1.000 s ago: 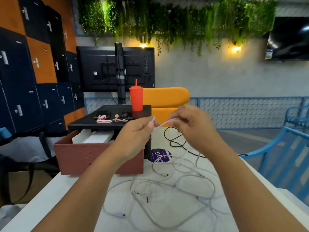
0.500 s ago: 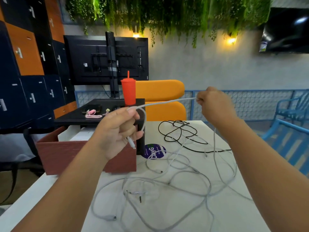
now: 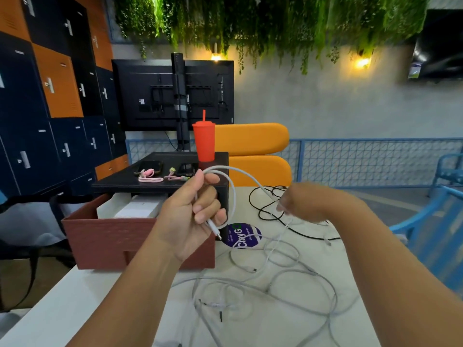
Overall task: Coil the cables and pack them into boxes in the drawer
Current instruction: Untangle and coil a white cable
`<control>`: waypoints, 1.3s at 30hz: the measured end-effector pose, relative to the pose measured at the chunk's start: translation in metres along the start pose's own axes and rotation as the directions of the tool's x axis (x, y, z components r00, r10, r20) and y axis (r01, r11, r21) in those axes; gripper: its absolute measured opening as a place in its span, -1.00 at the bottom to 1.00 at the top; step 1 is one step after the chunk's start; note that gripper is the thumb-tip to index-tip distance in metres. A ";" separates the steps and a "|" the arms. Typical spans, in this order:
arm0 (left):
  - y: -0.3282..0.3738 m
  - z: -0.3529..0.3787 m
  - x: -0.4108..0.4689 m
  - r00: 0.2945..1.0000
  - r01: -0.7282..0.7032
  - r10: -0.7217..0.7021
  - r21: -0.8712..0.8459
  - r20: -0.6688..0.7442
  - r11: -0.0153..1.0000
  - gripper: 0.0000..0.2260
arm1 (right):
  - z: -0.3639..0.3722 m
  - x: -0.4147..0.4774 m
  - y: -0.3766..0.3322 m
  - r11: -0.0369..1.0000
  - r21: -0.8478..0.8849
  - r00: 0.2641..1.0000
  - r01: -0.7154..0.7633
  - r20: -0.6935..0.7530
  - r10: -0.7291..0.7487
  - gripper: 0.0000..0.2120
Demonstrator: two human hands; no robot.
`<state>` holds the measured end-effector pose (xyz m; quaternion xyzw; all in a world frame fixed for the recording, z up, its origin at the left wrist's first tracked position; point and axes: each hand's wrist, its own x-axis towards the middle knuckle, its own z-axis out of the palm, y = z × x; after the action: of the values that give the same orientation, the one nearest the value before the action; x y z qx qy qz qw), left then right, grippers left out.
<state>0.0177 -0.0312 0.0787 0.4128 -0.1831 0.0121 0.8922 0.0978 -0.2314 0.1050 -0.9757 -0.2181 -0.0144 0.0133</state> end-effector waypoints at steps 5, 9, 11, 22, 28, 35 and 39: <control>-0.013 -0.002 0.013 0.996 -0.006 0.011 0.059 -0.083 0.998 -0.76 | 0.005 -0.018 -0.027 0.615 0.746 0.964 0.255 -0.249 -0.097 -0.54; -0.022 -0.006 0.024 0.992 -0.006 0.029 0.174 -0.127 0.985 -0.75 | 0.021 -0.007 -0.047 0.307 0.872 0.923 0.381 -0.378 -0.072 -0.73; -0.024 -0.009 0.029 0.988 -0.008 0.044 0.245 -0.145 0.970 -0.73 | 0.030 0.003 -0.054 0.350 0.822 0.880 0.450 -0.475 -0.015 -0.78; -0.027 -0.028 0.053 0.984 0.012 0.128 0.755 -0.127 0.656 -0.58 | 0.037 0.021 -0.056 0.155 0.915 0.907 0.373 -0.395 0.148 -0.63; -0.040 -0.041 0.057 0.983 0.042 0.119 0.809 -0.137 0.587 -0.57 | 0.056 0.031 -0.048 0.256 0.927 0.916 0.275 -0.334 0.224 -0.71; -0.040 -0.046 0.052 0.984 0.076 0.085 0.805 -0.154 0.589 -0.83 | 0.062 0.038 -0.043 0.357 0.908 0.877 0.220 -0.344 0.336 -0.75; -0.042 -0.046 0.048 0.975 0.098 0.111 0.818 -0.194 0.567 -0.79 | 0.061 0.038 -0.045 0.357 0.909 0.860 0.217 -0.351 0.370 -0.77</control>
<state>0.0839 -0.0306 0.0367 0.7754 -0.0566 0.1456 0.6118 0.1139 -0.1727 0.0458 -0.7622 -0.1272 -0.1409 0.6189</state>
